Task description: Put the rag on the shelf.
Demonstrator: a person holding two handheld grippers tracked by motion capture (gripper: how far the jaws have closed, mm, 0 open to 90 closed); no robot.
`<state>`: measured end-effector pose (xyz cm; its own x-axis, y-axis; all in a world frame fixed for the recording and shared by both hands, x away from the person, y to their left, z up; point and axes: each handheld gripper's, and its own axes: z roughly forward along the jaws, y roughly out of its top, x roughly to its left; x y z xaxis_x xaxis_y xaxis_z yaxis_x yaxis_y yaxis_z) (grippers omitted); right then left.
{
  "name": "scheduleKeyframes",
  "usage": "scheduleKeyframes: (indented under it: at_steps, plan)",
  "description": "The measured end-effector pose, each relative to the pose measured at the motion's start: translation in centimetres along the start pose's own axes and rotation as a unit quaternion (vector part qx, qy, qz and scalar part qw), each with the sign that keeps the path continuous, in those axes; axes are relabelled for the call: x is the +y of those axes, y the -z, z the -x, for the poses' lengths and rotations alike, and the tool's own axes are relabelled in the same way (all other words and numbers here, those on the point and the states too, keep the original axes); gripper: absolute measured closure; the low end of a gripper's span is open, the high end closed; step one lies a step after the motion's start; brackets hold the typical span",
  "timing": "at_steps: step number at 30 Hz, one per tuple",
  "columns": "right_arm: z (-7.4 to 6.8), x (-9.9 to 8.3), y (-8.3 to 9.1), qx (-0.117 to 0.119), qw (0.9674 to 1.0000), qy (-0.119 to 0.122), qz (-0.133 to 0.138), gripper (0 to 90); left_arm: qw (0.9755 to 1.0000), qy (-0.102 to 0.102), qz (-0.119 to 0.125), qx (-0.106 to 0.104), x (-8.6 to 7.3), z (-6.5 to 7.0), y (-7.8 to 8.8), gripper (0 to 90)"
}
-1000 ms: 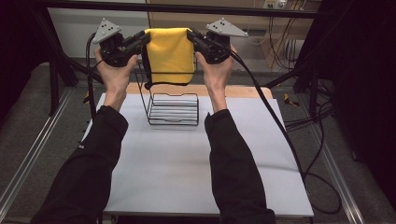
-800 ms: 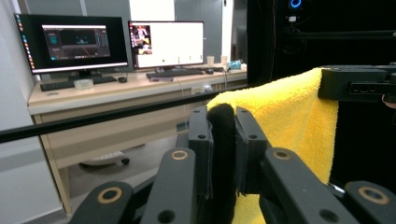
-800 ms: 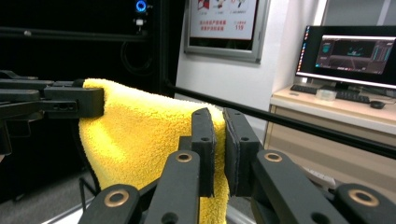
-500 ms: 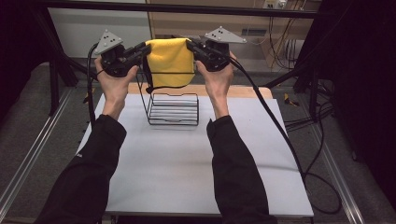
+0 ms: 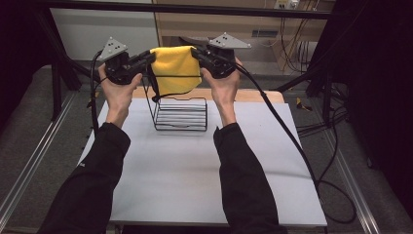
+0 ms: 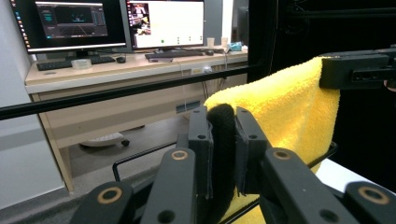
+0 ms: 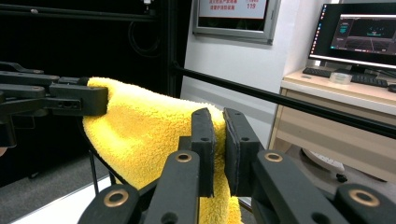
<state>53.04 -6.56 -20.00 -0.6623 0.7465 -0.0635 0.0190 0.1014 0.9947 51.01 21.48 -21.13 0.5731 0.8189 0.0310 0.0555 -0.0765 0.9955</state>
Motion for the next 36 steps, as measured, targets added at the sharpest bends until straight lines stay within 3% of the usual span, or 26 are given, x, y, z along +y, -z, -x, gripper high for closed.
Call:
scheduleKeyframes:
  at_steps: [5, 11, 20, 29, 31, 36]
  plan:
    - [-0.1, 0.2, 0.8, 0.005, 0.9999, 0.011, 0.008, 83.5, 0.9999, -0.006, 0.005, -0.012, 0.1, 0.3, 0.6, 78.7]
    - [-0.7, -0.2, 2.0, 0.030, 0.9991, 0.030, -0.002, 83.0, 0.9996, -0.015, 0.002, -0.025, -0.6, 0.5, 1.6, 78.3]
    - [-1.7, -1.2, 3.1, 0.055, 0.9963, 0.062, -0.023, 82.9, 0.9989, -0.031, -0.023, -0.025, -1.8, 1.4, 2.8, 77.1]
    - [-2.1, -2.3, 3.7, 0.078, 0.9930, 0.068, -0.057, 82.4, 0.9973, -0.023, -0.057, -0.040, -2.5, 1.6, 3.7, 73.3]
    - [-2.2, -2.4, 3.9, 0.082, 0.9917, 0.076, -0.064, 82.5, 0.9966, -0.011, -0.063, -0.051, -2.2, 1.4, 4.2, 69.6]
    - [-2.2, -2.9, 4.1, 0.092, 0.9896, 0.081, -0.076, 82.5, 0.9976, 0.016, -0.039, -0.055, -0.3, 0.8, 5.3, 63.7]
